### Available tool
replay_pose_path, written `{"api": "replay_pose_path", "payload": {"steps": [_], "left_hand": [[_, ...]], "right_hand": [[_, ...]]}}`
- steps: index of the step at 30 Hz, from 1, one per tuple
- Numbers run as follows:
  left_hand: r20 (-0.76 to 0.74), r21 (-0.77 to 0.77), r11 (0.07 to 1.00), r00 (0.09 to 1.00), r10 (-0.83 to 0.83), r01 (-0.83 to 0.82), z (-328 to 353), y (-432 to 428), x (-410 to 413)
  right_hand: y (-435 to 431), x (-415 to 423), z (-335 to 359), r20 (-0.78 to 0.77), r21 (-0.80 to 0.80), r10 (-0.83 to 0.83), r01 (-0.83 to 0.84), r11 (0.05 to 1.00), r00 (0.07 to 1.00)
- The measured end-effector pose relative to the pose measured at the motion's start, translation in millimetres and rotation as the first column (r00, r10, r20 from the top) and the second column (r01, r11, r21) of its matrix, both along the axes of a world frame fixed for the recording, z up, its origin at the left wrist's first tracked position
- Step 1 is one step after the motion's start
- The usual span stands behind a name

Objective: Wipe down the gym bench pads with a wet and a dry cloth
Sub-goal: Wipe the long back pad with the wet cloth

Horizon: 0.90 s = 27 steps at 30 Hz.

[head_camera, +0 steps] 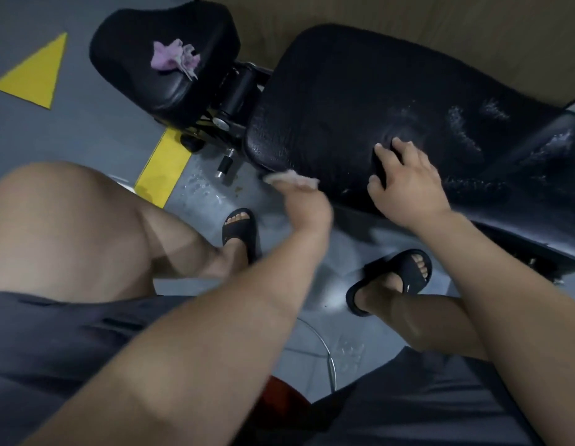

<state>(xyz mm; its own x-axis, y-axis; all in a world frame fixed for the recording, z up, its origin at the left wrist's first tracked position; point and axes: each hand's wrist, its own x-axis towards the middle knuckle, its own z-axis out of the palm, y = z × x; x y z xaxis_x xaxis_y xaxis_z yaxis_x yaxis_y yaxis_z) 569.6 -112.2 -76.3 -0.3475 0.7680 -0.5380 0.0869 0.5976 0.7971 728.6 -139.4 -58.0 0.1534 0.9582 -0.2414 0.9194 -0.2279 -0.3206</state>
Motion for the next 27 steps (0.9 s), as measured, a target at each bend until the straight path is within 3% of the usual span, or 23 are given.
{"api": "replay_pose_path", "payload": {"steps": [2, 3, 4, 6, 10, 13, 14, 16, 17, 18, 20, 21, 22, 24, 27], "left_hand": [[0.084, -0.14, 0.981, 0.986, 0.145, -0.133, -1, -22, 40], [0.049, -0.201, 0.977, 0.996, 0.077, -0.066, -3, -29, 53], [0.155, -0.19, 0.975, 0.978, 0.142, -0.111, -10, -31, 55], [0.262, -0.081, 0.994, 0.961, 0.088, -0.069, -16, -31, 41], [0.021, 0.059, 0.991, 0.992, 0.121, -0.122, -19, -4, 1], [-0.25, -0.09, 0.994, 0.965, -0.083, 0.062, -17, -7, 25], [-0.34, -0.168, 0.98, 0.927, -0.157, 0.104, -11, -21, 41], [-0.554, -0.194, 0.906, 0.72, -0.418, 0.376, -17, -35, 62], [-0.445, -0.186, 0.91, 0.794, -0.414, 0.37, -15, -37, 73], [-0.197, -0.184, 0.934, 0.92, -0.34, 0.306, -15, -50, 76], [0.129, -0.059, 0.968, 0.963, -0.235, 0.244, -12, -49, 63], [0.187, 0.01, 0.998, 0.98, -0.07, 0.07, -12, -43, 51], [0.209, 0.022, 0.998, 0.976, 0.059, -0.065, -15, -35, 37], [0.22, 0.019, 0.989, 0.966, 0.136, -0.144, -18, -17, 17], [0.08, -0.032, 0.999, 0.996, -0.037, 0.04, -6, -22, 29]], "right_hand": [[2, 8, 6, -0.035, -0.024, 0.032, -0.033, 0.999, 0.999], [2, 13, 9, -0.05, -0.047, 0.052, -0.055, 0.997, 0.997], [2, 18, 13, -0.068, -0.076, 0.067, -0.072, 0.995, 0.995], [1, 30, 18, -0.109, -0.124, 0.074, -0.087, 0.988, 0.991], [-5, 40, 16, -0.116, -0.097, 0.138, -0.149, 0.984, 0.984], [-10, 41, 11, -0.111, -0.067, 0.162, -0.17, 0.983, 0.98], [-11, 42, 9, -0.11, -0.053, 0.161, -0.168, 0.984, 0.981], [-14, 42, 5, -0.12, -0.019, 0.164, -0.167, 0.986, 0.979], [-16, 42, 3, -0.123, 0.001, 0.164, -0.165, 0.986, 0.979], [-17, 42, 0, -0.116, 0.017, 0.162, -0.161, 0.987, 0.98], [-20, 40, -6, -0.079, 0.031, 0.167, -0.165, 0.986, 0.983], [-21, 38, -8, -0.057, 0.034, 0.174, -0.173, 0.984, 0.983], [-23, 37, -10, -0.039, 0.038, 0.181, -0.179, 0.983, 0.983], [-23, 34, -14, -0.018, 0.048, 0.199, -0.198, 0.979, 0.98], [-24, 37, -13, -0.025, 0.051, 0.206, -0.205, 0.978, 0.978]]}}
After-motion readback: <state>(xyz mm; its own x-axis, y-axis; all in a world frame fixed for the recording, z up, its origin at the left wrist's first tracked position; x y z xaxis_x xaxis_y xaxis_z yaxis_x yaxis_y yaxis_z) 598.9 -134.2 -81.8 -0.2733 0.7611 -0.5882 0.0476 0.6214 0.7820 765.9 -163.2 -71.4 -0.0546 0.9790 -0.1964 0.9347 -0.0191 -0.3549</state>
